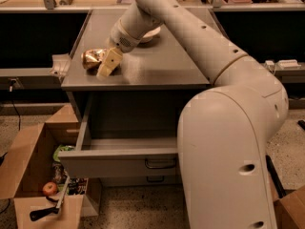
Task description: Place orange can into top drawer
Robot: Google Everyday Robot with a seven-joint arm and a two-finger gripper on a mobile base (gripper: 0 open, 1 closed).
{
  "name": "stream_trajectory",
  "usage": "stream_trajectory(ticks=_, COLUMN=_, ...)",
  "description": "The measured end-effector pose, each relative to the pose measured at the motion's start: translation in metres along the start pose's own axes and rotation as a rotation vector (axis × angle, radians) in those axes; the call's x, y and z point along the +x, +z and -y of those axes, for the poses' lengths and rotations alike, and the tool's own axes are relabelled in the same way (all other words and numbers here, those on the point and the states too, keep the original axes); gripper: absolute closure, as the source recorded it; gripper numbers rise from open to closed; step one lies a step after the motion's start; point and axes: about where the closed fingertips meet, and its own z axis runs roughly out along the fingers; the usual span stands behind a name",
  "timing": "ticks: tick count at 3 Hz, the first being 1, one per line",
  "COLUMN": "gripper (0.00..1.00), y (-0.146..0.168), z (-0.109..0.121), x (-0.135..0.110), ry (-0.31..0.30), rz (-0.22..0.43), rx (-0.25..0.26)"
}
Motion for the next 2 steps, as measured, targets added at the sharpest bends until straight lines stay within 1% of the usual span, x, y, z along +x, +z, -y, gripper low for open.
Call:
stream_trajectory(ticks=1, gripper=0.21, y=0.0161, z=-0.0017, x=0.0001, ry=0.001, rz=-0.022, rx=-0.030)
stream_trajectory(ticks=2, gripper=0.45, y=0.0173, z=-0.0020, x=-0.0001, ry=0.001, rz=-0.023, rx=-0.032)
